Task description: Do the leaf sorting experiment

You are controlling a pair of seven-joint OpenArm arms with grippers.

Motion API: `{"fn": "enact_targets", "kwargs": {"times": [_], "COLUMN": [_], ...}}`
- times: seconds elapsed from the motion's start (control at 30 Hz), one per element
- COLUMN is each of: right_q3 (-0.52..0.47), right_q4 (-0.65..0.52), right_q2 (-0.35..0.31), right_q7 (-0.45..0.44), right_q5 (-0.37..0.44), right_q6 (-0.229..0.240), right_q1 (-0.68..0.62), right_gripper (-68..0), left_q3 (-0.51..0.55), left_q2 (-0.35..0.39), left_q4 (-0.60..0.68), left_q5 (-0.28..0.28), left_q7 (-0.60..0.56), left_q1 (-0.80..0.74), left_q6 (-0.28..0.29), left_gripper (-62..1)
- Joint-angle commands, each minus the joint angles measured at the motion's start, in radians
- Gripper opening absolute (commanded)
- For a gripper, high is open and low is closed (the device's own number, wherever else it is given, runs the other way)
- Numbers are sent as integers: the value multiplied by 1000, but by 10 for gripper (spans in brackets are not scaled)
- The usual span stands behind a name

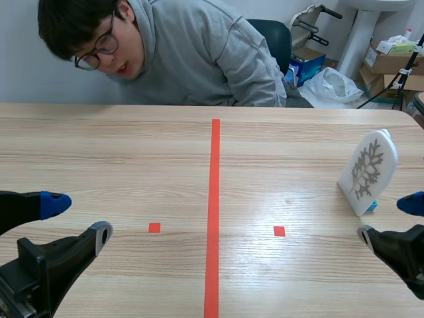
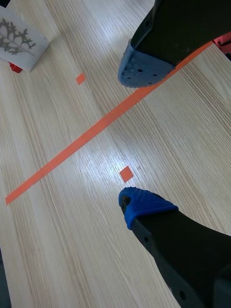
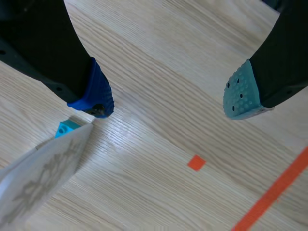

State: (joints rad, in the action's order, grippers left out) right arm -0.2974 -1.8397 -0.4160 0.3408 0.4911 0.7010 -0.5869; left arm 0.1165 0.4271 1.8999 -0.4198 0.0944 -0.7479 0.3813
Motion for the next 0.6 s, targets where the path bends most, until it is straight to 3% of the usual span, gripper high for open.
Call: {"fn": "enact_targets", "kwargs": {"times": [0.0, 0.07, 0.4, 0.57], "right_q3": [-24, -45, -50, -50], "right_q4": [-31, -70, -119, -118], "right_q2": [-10, -7, -7, -7], "right_q7": [-18, -18, -14, -14], "right_q5": [22, 46, 178, 179], "right_q6": [17, 45, 45, 45], "right_q1": [-3, -23, -31, -31], "right_gripper": [-209, -209, -209, -209], "left_q3": [3, 3, 4, 3], "left_q2": [0, 0, 0, 0], "left_q4": [21, 21, 21, 21], "left_q5": [-6, -6, -6, -6], "left_q7": [-15, -16, -60, -60], "left_q1": [3, 3, 3, 3], "left_q6": [3, 3, 3, 3], "left_gripper": [-155, -155, -155, -155]}}
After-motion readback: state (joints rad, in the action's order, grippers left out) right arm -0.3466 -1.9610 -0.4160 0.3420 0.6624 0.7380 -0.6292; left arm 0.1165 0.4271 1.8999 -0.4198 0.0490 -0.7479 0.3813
